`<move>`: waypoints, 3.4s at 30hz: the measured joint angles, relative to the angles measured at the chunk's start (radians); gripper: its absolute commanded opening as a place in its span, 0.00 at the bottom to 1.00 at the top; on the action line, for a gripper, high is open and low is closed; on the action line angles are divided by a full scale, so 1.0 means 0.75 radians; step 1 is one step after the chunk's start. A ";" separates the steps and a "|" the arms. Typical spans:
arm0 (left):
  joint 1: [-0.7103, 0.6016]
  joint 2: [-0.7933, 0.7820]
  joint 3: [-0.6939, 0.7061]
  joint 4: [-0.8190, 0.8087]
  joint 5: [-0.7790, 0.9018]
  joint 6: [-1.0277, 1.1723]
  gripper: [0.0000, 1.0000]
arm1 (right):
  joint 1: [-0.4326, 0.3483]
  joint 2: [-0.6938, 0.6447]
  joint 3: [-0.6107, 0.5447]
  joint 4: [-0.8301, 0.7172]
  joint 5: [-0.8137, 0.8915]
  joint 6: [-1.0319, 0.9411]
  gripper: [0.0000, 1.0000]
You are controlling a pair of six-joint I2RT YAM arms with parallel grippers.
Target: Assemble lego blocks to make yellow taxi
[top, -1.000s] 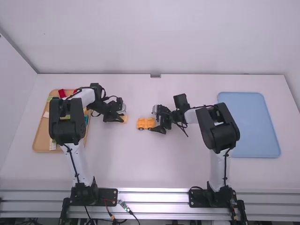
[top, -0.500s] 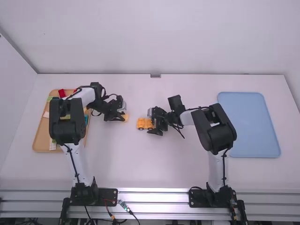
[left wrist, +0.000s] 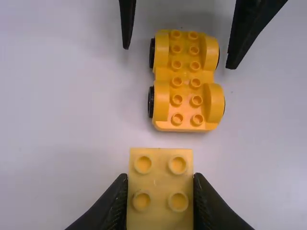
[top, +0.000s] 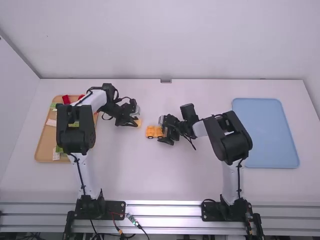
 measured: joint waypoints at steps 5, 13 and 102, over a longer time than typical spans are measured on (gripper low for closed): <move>-0.004 0.000 -0.001 0.012 0.001 -0.026 0.02 | 0.000 0.000 -0.037 0.052 0.001 0.044 0.99; -0.052 0.000 -0.001 0.053 0.001 -0.050 0.02 | 0.000 0.000 -0.036 0.019 0.002 0.065 0.93; -0.311 -0.251 -0.456 0.596 -0.217 -0.364 0.02 | 0.003 0.000 0.007 -0.037 -0.021 -0.028 0.60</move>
